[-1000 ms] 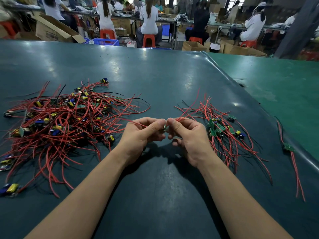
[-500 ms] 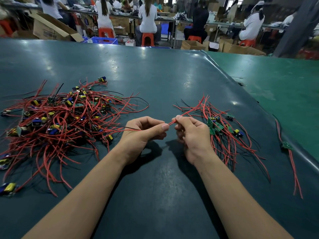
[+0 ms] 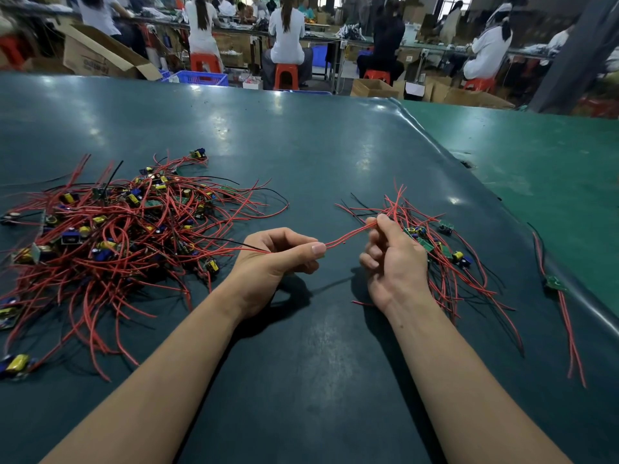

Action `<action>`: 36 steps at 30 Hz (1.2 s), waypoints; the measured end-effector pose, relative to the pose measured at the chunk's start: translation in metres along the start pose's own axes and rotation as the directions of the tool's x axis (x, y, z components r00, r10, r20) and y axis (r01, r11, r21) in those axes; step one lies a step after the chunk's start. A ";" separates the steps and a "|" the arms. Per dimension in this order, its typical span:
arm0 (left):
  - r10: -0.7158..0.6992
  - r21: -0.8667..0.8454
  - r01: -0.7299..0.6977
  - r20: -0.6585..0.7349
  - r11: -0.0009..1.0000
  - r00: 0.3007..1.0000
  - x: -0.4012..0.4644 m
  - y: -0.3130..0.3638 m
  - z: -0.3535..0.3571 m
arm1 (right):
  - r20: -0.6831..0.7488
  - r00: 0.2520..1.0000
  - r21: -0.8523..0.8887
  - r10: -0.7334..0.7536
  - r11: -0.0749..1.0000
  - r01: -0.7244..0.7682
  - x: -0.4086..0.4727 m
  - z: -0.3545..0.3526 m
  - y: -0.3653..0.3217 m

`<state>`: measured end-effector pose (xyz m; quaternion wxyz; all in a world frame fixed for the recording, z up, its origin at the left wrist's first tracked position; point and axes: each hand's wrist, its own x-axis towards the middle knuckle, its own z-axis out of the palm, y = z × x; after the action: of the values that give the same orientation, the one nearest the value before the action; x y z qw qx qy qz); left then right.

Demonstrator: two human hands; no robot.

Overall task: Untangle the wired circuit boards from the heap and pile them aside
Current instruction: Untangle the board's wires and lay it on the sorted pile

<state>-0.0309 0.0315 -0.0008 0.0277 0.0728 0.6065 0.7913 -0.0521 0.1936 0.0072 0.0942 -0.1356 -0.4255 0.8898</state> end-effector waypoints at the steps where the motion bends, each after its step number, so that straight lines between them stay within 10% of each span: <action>1: -0.001 -0.002 0.001 0.000 1.000 1.000 0.000 0.000 0.000 | -0.011 1.000 0.007 -0.002 1.000 0.002 0.000 -0.001 -0.001; 20: -0.022 -0.047 0.024 0.037 0.999 0.999 0.001 0.001 -0.001 | 0.005 0.996 0.261 0.090 0.961 -0.088 0.002 -0.005 -0.012; 29: 0.006 -0.158 -0.024 -0.111 0.987 0.994 0.006 -0.004 -0.004 | 0.288 0.943 -0.440 0.165 0.898 -0.023 -0.015 0.002 0.010; 36: -0.007 -0.078 0.003 -0.047 0.997 0.999 0.004 -0.003 -0.002 | 0.214 0.977 -0.336 0.003 0.939 0.071 -0.012 0.003 0.008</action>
<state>-0.0350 0.0307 -0.0037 0.0181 0.0513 0.5757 0.8159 -0.0423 0.1831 0.0046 0.0389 -0.0474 -0.5833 0.8099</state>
